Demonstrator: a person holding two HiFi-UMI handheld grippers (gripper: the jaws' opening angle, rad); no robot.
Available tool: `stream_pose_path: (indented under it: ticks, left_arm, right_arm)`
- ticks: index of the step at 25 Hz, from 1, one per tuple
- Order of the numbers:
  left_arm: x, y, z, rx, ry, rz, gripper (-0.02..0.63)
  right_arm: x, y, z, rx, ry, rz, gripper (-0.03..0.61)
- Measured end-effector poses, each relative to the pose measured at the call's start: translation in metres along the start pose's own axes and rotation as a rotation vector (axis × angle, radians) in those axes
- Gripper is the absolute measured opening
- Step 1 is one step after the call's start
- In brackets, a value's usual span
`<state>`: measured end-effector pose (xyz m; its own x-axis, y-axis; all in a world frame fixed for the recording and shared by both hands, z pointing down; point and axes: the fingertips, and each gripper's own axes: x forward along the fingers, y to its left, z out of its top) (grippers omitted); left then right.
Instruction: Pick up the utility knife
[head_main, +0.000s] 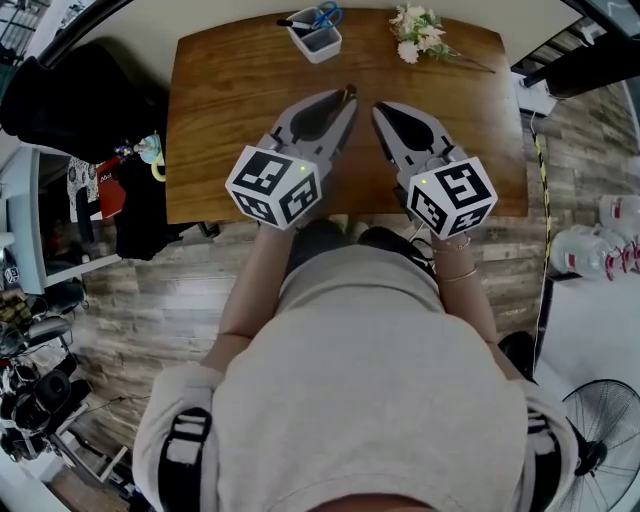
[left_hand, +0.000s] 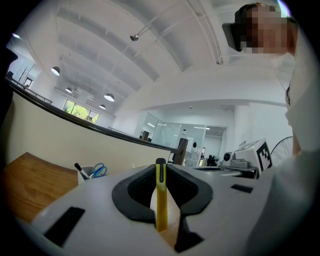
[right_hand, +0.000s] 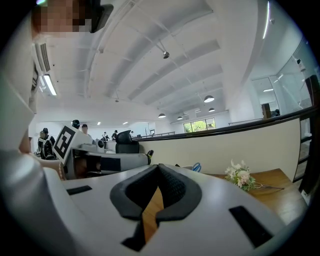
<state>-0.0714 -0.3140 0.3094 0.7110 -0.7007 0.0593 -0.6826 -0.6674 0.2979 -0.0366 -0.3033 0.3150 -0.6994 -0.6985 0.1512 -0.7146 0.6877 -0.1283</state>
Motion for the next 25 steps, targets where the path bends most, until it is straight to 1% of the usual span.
stream_pose_path:
  ticks: [11,25]
  left_arm:
    - [0.0004,-0.004,-0.0019,0.011,0.01,-0.01,0.078]
    - [-0.0015,-0.0073,-0.0059,0.001,0.012,-0.011,0.078]
  right_arm:
    - [-0.0034,0.0031,-0.003,0.011,0.001,-0.004,0.011]
    - [-0.0079,0.0055,-0.002,0.016,-0.02,0.006,0.009]
